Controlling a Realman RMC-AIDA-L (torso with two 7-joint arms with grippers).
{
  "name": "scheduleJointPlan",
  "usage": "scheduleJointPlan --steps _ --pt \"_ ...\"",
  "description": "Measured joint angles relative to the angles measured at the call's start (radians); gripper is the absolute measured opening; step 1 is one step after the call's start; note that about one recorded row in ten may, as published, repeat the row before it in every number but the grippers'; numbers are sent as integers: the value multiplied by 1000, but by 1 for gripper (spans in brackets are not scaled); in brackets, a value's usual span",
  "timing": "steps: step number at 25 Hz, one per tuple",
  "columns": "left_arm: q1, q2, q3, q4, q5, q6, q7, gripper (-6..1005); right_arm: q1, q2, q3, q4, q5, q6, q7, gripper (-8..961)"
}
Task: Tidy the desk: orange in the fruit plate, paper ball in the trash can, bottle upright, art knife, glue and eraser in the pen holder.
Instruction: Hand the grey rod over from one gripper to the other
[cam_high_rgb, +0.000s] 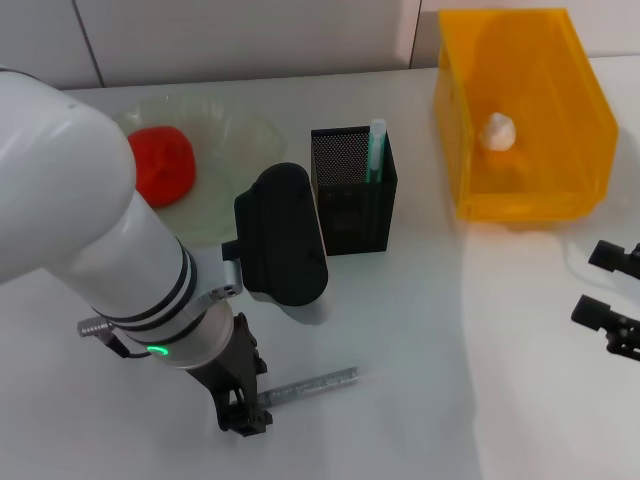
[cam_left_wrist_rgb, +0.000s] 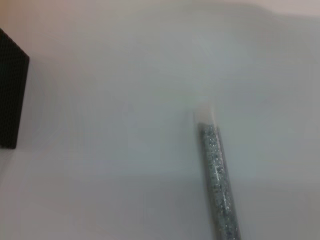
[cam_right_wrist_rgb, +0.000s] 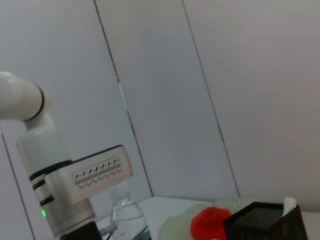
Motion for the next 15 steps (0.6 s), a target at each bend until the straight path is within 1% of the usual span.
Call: scheduleJointPlan --steps 1,10,15 --pt "-11 0 1 -17 1 -4 0 532 2 1 0 0 -10 -1 -2 785" --pt "-21 0 1 -35 -6 -7 -1 530 13 7 0 -2 -39 4 -3 785" --pt "-22 0 2 -47 -6 -7 -1 465 15 7 0 -2 -40 5 -3 785"
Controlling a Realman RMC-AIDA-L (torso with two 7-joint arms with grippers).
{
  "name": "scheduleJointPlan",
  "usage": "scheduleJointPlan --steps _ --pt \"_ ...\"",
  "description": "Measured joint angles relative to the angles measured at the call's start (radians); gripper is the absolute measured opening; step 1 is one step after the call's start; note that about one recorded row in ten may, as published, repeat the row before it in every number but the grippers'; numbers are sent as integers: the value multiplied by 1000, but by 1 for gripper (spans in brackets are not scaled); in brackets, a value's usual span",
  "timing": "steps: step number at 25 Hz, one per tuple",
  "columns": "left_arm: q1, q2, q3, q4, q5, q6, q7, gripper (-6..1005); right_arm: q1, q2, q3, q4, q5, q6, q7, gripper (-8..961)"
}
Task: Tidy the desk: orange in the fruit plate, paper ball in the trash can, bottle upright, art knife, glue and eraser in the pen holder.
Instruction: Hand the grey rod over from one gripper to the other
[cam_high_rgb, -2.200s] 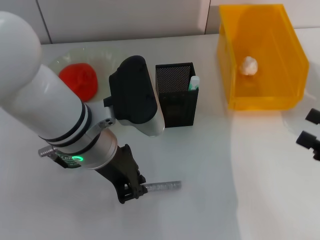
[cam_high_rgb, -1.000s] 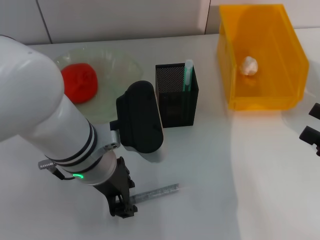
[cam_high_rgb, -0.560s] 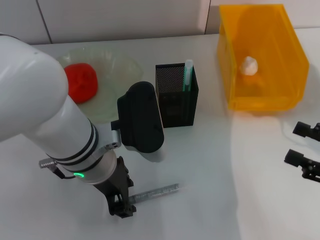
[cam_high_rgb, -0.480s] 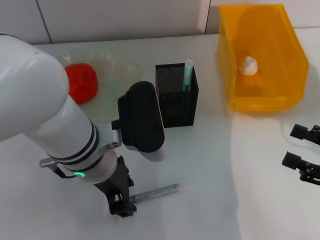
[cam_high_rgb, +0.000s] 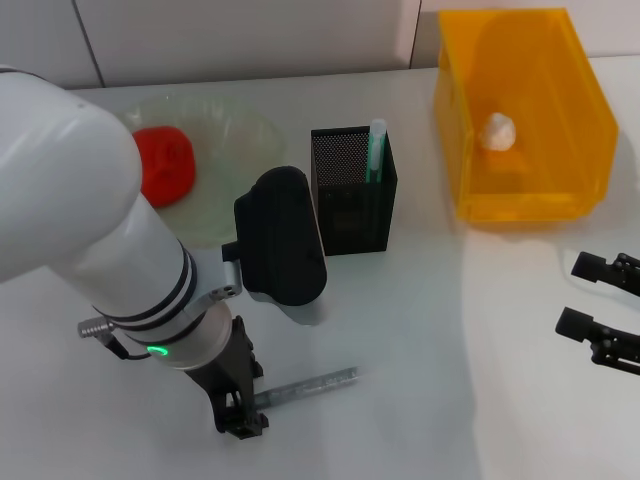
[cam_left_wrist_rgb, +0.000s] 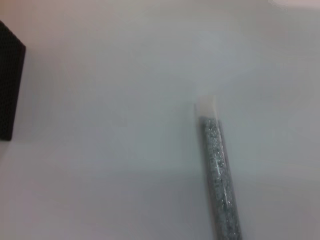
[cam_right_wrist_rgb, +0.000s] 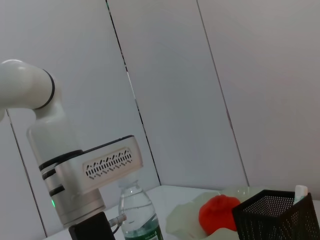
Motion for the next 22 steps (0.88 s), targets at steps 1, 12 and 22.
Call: scheduleJointPlan --steps 1,12,22 --pt "-6 0 0 -9 0 -1 0 453 1 0 0 0 0 1 0 785" --pt "-17 0 1 -14 -1 0 0 348 1 0 1 0 -1 2 -1 785" --pt "-23 0 3 -30 -1 -1 0 297 1 0 2 0 -1 2 0 785"
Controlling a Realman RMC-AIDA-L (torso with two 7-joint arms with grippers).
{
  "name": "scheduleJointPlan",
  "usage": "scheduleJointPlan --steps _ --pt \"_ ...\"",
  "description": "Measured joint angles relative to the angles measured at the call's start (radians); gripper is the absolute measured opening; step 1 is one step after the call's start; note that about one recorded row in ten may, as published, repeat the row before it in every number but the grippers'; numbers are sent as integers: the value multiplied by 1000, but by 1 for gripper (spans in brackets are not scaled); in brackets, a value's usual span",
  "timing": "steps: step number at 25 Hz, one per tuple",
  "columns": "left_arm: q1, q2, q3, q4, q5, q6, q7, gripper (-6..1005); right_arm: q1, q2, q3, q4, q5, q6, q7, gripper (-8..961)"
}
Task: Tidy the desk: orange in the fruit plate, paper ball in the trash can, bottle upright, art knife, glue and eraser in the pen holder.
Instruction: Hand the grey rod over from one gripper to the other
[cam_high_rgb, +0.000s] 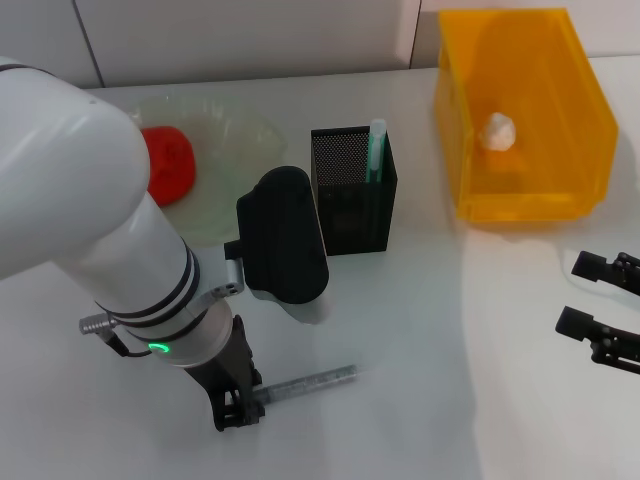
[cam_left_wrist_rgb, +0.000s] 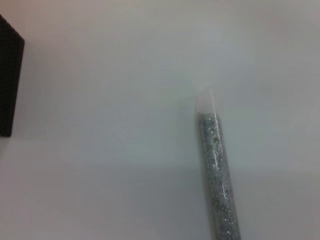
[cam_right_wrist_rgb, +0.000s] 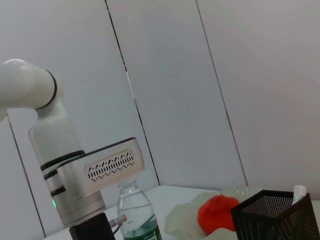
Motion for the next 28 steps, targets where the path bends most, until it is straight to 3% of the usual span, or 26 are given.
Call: scheduleJointPlan --steps 8,14,22,28 --pt "-6 0 0 -15 0 -6 1 287 0 0 -1 2 0 9 1 785" --pt "-9 0 3 -13 -6 -5 4 146 -1 0 0 0 -1 9 5 784" --pt "-8 0 -1 -2 -31 1 10 146 -8 0 23 3 7 8 6 784" --pt "17 2 -102 67 -106 17 25 147 -4 0 114 21 16 -13 8 784"
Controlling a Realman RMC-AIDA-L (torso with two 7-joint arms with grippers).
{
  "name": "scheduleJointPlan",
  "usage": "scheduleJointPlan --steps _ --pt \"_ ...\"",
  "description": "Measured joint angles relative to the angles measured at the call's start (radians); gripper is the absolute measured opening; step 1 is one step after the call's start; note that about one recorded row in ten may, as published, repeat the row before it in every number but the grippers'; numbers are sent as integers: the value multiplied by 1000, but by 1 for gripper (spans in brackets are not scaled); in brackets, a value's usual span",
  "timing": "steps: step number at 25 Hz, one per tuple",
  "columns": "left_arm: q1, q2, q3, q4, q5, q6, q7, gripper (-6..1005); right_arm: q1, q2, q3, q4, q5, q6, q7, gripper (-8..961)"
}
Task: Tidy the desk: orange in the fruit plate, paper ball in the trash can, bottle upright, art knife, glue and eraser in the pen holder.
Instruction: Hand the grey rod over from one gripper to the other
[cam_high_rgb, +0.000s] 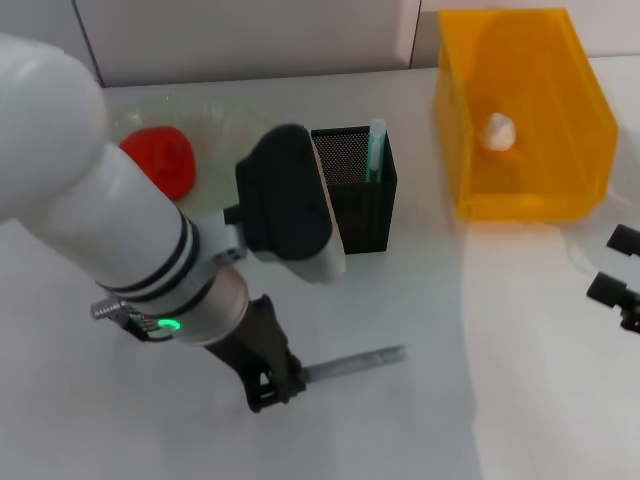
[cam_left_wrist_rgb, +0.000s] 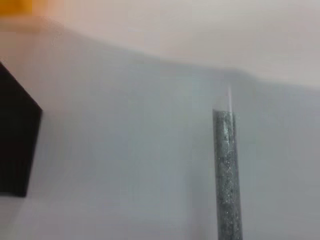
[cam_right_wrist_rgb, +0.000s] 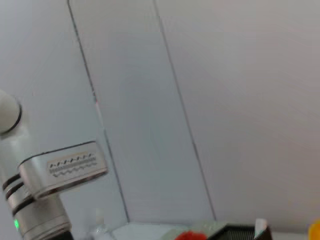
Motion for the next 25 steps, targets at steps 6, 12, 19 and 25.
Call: scheduleJointPlan --steps 6,12,19,25 --pt "140 4 -185 104 -215 -95 151 147 17 -14 53 114 34 -96 -43 784" --pt "283 3 -182 150 -385 -254 350 146 43 -2 44 153 35 -132 -63 784" --pt "431 6 -168 116 -722 -355 720 146 67 0 42 204 33 -143 -87 784" --pt "438 6 -150 14 -838 -349 877 147 100 2 40 238 27 -157 -107 784"
